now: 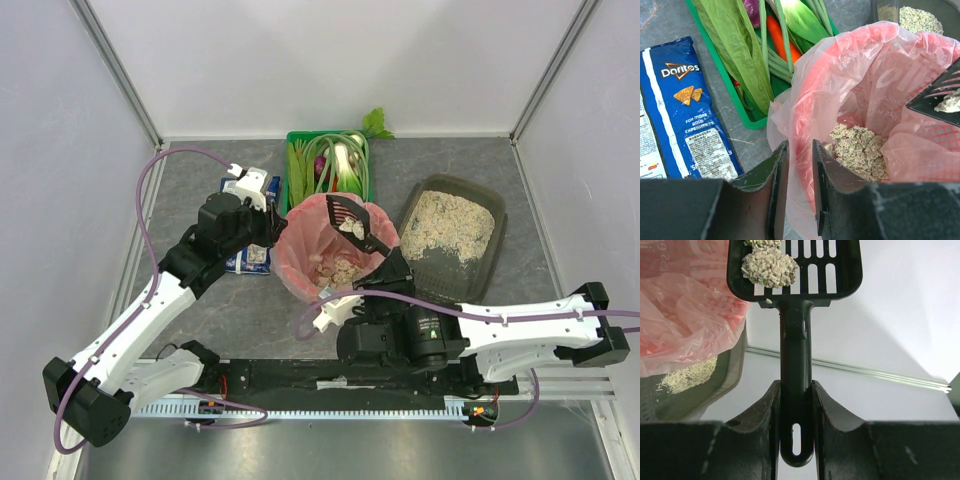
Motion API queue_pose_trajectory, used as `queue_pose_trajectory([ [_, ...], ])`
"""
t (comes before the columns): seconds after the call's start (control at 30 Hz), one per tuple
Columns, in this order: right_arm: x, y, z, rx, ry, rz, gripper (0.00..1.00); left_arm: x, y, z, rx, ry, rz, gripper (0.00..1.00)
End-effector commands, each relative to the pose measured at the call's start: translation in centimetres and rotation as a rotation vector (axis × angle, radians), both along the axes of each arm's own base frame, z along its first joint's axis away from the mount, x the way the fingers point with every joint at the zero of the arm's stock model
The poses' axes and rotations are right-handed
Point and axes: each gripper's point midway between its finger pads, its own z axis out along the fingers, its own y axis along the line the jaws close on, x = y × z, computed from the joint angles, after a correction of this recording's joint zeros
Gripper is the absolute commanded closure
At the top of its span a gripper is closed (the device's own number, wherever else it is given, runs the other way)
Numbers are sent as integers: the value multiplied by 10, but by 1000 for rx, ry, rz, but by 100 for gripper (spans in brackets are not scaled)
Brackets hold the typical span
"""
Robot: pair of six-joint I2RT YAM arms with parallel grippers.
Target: Clean the litter box
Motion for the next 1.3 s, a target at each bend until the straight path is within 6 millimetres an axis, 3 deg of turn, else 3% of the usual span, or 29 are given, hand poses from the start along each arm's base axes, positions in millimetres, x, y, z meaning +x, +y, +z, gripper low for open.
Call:
queue_pose_trajectory([
  [0.0,-6,-5,15,-51,-105,9,100,5,-1,13,5,-64,-9,69],
  [0.13,-17,-3,5,-244,-214,43,100,5,-1,13,3,-64,-12,69],
  [0.37,-26,0,26,-197,-251,58,100,4,-1,14,2,-67,-12,69],
  [0.53,-28,3,4,-281,-264,77,100,5,-1,14,1,-69,-11,69],
  [0.8,-24,-9,47,66,-210,24,100,3,-3,15,-12,-64,-20,69],
  [0.9,-9,-17,63,278,-140,-42,100,1,-6,18,-25,-65,-32,69],
  [1.13,42,-28,58,617,27,-237,100,4,2,21,0,-93,-1,69],
  [1.27,72,-52,47,809,136,-369,100,8,9,25,20,-114,31,67],
])
